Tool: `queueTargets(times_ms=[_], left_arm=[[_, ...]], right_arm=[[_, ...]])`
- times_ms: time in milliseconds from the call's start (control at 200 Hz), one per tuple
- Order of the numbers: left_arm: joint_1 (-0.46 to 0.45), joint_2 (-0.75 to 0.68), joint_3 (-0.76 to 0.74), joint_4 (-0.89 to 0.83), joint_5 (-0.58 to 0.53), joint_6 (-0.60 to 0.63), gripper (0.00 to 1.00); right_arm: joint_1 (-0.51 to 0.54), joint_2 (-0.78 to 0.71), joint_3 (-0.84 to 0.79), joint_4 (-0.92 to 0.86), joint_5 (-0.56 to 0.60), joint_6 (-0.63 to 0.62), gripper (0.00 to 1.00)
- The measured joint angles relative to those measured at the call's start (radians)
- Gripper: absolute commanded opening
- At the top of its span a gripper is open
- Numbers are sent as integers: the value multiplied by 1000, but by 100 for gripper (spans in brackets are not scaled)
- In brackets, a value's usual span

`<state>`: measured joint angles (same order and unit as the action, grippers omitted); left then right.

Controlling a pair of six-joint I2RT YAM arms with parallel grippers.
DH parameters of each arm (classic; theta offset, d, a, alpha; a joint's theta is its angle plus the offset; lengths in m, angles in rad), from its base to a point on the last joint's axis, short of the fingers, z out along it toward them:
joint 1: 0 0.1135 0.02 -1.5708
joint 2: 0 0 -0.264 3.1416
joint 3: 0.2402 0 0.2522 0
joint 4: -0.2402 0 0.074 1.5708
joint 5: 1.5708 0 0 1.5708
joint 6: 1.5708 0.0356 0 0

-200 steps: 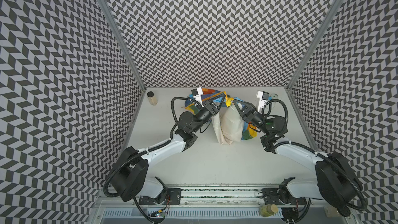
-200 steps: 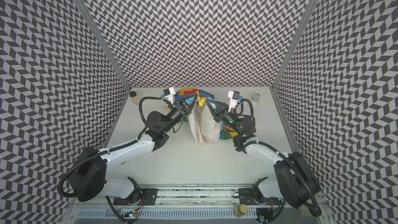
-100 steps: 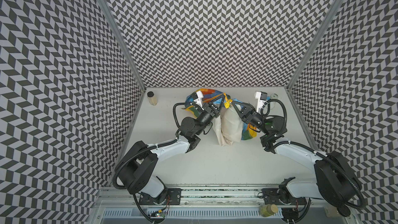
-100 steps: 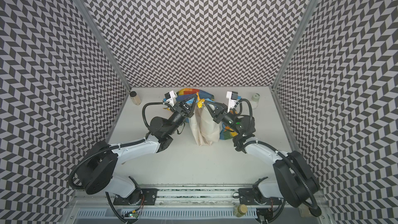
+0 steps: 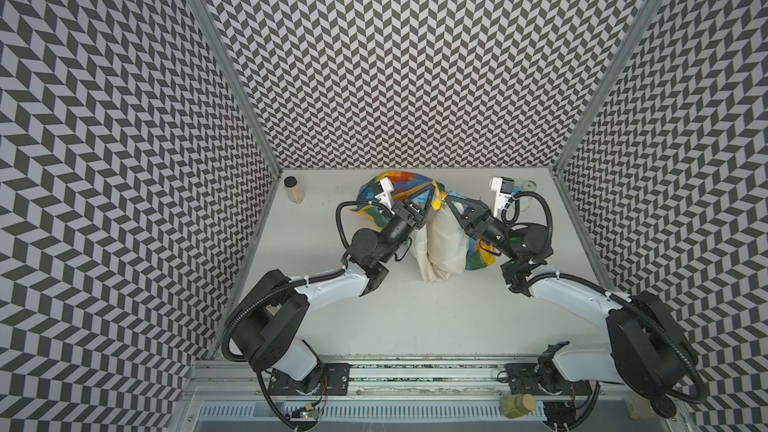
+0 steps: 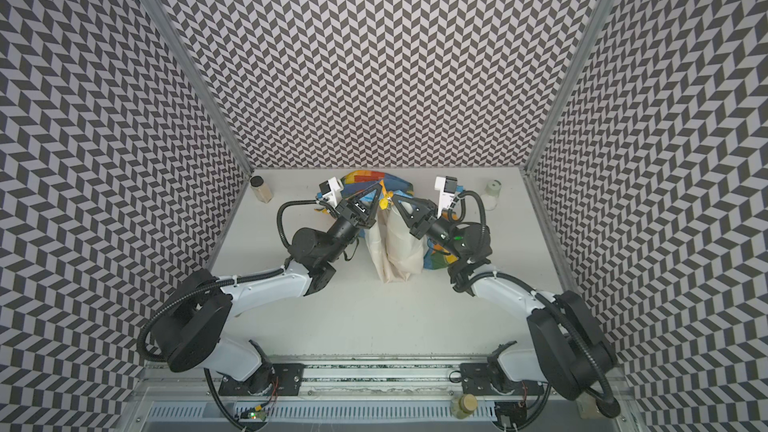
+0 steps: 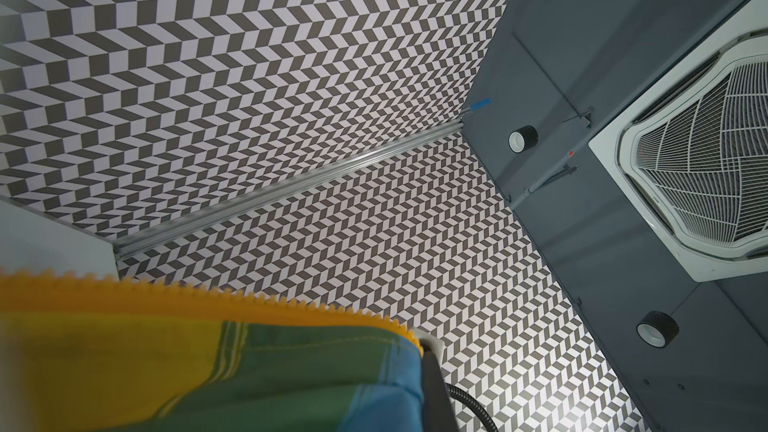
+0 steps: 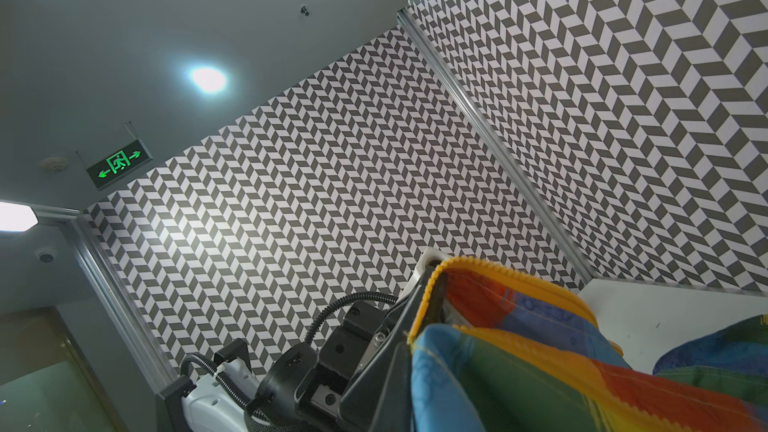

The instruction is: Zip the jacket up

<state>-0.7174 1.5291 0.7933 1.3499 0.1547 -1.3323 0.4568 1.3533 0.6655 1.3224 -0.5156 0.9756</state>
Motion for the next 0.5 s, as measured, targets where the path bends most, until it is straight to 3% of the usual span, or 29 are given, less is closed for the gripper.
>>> queueTargets(times_ms=[496], left_arm=[[-2, 1, -3, 0, -6, 22, 0]], right_arm=[[5, 2, 0, 0, 21, -7, 0]])
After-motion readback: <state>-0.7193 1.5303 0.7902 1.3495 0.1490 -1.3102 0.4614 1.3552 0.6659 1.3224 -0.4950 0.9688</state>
